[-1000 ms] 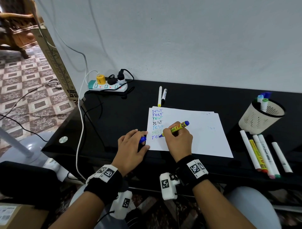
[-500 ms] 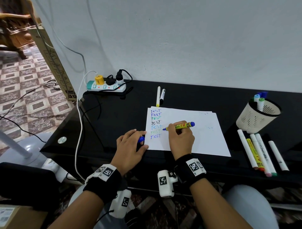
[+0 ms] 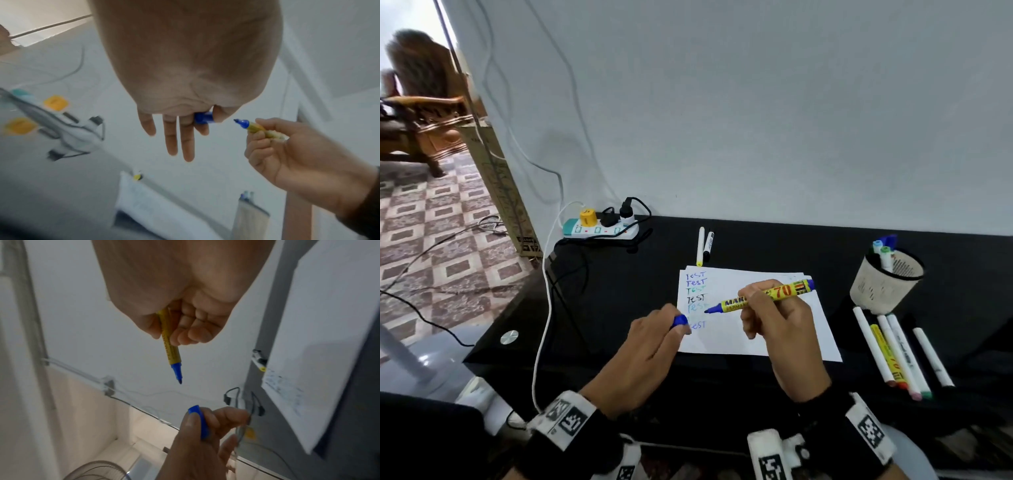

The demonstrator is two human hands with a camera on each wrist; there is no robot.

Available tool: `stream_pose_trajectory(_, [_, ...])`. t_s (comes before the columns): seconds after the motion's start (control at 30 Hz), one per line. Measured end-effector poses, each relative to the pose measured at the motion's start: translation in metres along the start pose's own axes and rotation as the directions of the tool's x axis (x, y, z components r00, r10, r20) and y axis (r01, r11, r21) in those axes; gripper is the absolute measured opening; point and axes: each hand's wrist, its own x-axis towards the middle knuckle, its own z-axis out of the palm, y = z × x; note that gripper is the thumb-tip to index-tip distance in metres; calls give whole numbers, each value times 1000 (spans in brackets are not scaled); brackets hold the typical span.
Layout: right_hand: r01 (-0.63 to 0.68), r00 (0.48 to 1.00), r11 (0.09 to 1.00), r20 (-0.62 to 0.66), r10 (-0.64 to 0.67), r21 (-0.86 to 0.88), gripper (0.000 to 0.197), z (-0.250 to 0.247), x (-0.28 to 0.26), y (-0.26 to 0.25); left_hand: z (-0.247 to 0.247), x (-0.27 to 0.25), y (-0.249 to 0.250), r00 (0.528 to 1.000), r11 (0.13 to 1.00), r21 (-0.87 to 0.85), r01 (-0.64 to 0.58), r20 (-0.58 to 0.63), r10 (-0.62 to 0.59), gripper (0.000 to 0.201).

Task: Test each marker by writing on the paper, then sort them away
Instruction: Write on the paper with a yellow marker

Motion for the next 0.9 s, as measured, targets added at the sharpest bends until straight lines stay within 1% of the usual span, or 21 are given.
stream_pose_trajectory(0.07, [61,998,998,13,-61,13,19,-4,-7,-20,-10,-6,19,997,997,13,-78,19,77,24])
stream_pose_trajectory(0.13, [104,994,994,30,-105,27,18,-7,-14,-35,-17,-10,33,992,991,35,-126,19,125,20])
stream_pose_trajectory(0.3, [115,991,993,75,-115,-7,17,-6,-30,-54,-26,-16,55,984,978,103,-179,30,177,11])
stream_pose_trajectory(0.4, [126,984,992,127,-122,-24,17,-4,-40,-55,-27,-18,72,975,970,106,-219,70,213,18])
stream_pose_trajectory(0.43, [136,982,991,138,-133,-12,17,-4,-43,-56,-27,-18,79,973,971,79,-224,79,218,22])
stream_pose_trajectory(0.5, [163,974,986,154,-165,28,19,-4,-49,-60,-28,-19,89,977,979,-39,-199,73,202,28])
stream_pose_trajectory(0.57, [190,968,979,154,-199,74,27,-5,-52,-65,-30,-20,96,981,977,-140,-163,80,176,32])
stream_pose_trajectory(0.67, [174,970,978,152,-190,114,32,-10,-54,-67,-30,-21,104,976,944,-316,-95,158,151,37])
stream_pose_trajectory(0.73, [141,965,984,205,-162,111,31,-14,-57,-66,-28,-19,108,966,917,-397,-41,217,137,41])
stream_pose_trajectory(0.8, [108,953,990,275,-129,91,22,-18,-60,-65,-24,-14,114,961,909,-417,-5,249,120,41])
stream_pose_trajectory(0.83, [93,956,993,272,-109,74,20,-20,-61,-66,-23,-12,115,962,914,-406,6,252,106,40])
stream_pose_trajectory(0.87, [87,968,995,232,-96,46,22,-25,-59,-67,-22,-10,117,963,920,-392,25,255,83,37])
stream_pose_trajectory(0.9, [93,983,996,160,-92,5,26,-33,-53,-69,-22,-8,116,963,931,-362,40,261,60,36])
